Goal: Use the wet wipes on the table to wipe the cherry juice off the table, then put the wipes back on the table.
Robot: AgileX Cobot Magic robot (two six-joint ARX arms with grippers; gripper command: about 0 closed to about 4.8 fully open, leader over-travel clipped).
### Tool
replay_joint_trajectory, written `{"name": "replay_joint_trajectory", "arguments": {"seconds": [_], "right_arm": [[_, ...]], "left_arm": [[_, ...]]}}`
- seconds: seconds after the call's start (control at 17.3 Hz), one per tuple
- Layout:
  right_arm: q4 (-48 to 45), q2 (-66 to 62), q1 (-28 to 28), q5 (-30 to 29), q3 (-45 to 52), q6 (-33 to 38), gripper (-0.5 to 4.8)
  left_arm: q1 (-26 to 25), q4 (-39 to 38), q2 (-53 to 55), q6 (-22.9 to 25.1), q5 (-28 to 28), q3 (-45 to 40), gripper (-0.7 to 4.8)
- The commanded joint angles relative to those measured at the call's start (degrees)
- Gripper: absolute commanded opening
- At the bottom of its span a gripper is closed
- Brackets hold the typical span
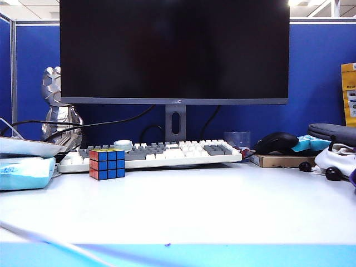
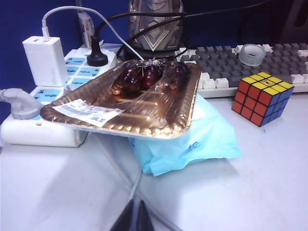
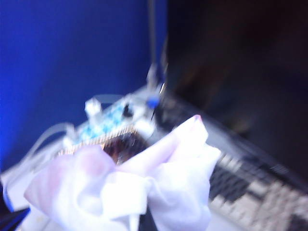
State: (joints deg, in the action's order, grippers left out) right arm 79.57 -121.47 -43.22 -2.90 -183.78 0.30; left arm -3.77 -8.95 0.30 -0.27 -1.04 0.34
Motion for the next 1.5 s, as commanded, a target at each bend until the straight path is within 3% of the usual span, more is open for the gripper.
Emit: {"name": "replay_joint_trajectory", "arguments": {"seconds": [0.06, 0.29, 0.41, 0.64, 0.75, 0.98, 1.22, 1.5], "right_arm": [[-0.7, 7.0, -0.1, 2.0, -0.2, -0.2, -0.05], [-3.0, 20.5, -0.2, 10.8, 6.8, -0.1, -0.05], [-8.0, 29.4, -0.2, 13.9, 19.7, -1.7, -0.05], [-25.7, 48.4, 0.0, 15.3, 58.6, -3.8, -0.05], [-28.9, 52.7, 1.3, 15.9, 70.8, -3.8, -0.05], [-32.4, 53.5, 7.2, 15.7, 92.1, -4.0, -0.05], [-45.6, 52.5, 12.6, 14.4, 111.6, -3.9, -0.05], [-44.7, 38.8, 16.2, 8.9, 117.1, -2.4, -0.05]], "left_arm": [[0.0, -0.6, -0.2, -0.2, -0.3, 0.0, -0.02], [0.0, -0.6, -0.2, -0.2, -0.3, 0.0, -0.02], [0.0, -0.6, -0.2, -0.2, -0.3, 0.0, -0.02], [0.0, -0.6, -0.2, -0.2, -0.3, 0.0, -0.02], [0.0, -0.6, -0.2, -0.2, -0.3, 0.0, -0.02], [0.0, -0.6, -0.2, -0.2, -0.3, 0.0, -0.02], [0.0, -0.6, -0.2, -0.2, -0.3, 0.0, -0.02], [0.0, -0.6, -0.2, -0.2, -0.3, 0.0, -0.02]]}}
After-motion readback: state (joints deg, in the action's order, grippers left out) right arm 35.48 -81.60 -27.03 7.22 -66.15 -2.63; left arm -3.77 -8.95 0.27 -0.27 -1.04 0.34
